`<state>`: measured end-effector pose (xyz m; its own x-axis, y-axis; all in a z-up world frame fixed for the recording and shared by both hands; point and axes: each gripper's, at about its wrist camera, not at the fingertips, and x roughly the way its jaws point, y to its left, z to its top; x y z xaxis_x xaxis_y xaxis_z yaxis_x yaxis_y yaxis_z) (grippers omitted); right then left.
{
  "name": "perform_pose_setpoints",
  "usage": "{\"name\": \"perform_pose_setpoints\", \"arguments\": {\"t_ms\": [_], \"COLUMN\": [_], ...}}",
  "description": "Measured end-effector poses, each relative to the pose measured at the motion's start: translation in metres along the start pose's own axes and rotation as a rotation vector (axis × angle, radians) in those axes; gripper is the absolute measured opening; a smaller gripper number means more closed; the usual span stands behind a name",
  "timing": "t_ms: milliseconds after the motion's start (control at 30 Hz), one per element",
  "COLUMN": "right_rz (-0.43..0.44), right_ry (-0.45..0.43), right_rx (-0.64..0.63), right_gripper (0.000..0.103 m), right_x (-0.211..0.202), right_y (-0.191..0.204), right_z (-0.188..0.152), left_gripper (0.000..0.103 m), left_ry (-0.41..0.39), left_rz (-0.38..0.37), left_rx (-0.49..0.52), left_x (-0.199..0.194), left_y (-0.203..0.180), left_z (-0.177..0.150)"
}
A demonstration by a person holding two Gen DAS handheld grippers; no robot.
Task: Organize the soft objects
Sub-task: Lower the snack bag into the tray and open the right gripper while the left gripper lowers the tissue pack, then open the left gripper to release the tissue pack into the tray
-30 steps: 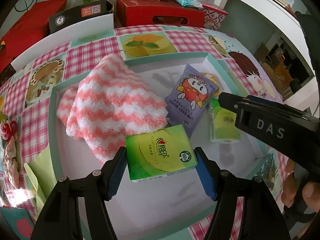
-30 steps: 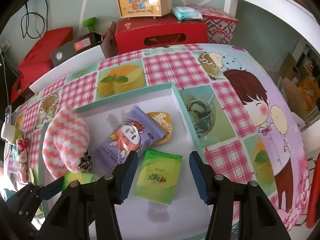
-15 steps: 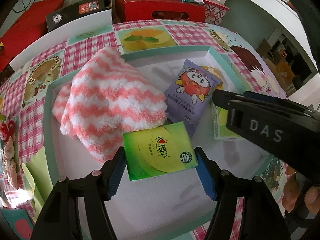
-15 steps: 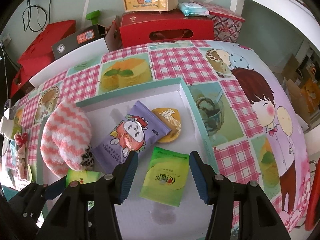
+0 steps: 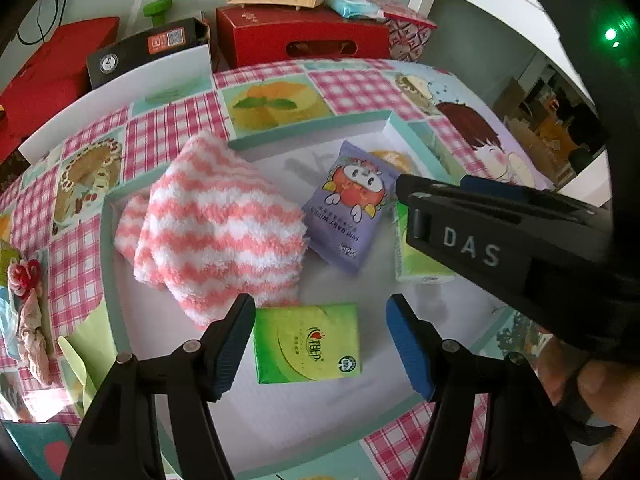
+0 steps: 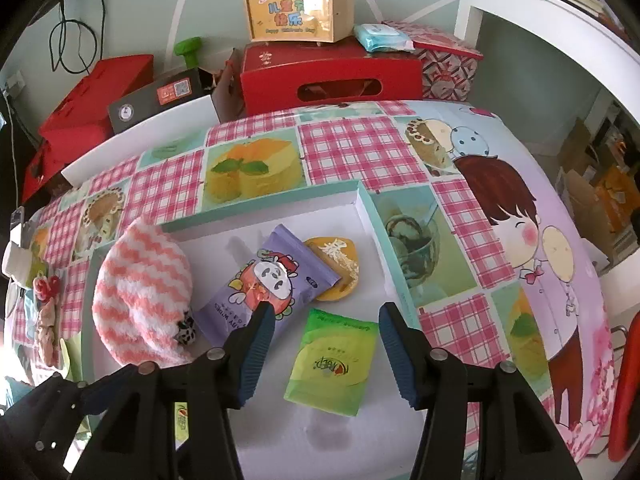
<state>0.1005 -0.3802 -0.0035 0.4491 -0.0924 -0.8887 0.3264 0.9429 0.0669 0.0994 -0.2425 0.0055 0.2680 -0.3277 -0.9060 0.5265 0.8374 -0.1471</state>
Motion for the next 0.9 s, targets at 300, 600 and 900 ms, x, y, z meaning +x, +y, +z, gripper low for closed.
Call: {"name": "perform_pose_setpoints", "arguments": {"t_ms": [300, 600, 900], "right_rz": [0.004, 0.005, 0.039], "right_ry": [-0.019, -0.011, -0.014], "right_rx": [0.031, 0.008, -0.067], "right_gripper": [0.059, 0.060, 0.063], "right_x": [-0.005, -0.003, -0.005], "right_y": [-0.006, 0.003, 0.035], "right_z": [0.002, 0.001, 0.000], "left_gripper": [0.069, 0.069, 0.074], "left_ry": [-0.045, -0.103, -0.109], "left_rz": [0.015, 0.070, 0.142], "left_rx": [-0.062, -0.226, -0.339], "left_x": [-0.022, -0.039, -0.038], "left_y": [0.018, 0.066, 0.105], "left_z": [0.004, 0.005, 0.002]}}
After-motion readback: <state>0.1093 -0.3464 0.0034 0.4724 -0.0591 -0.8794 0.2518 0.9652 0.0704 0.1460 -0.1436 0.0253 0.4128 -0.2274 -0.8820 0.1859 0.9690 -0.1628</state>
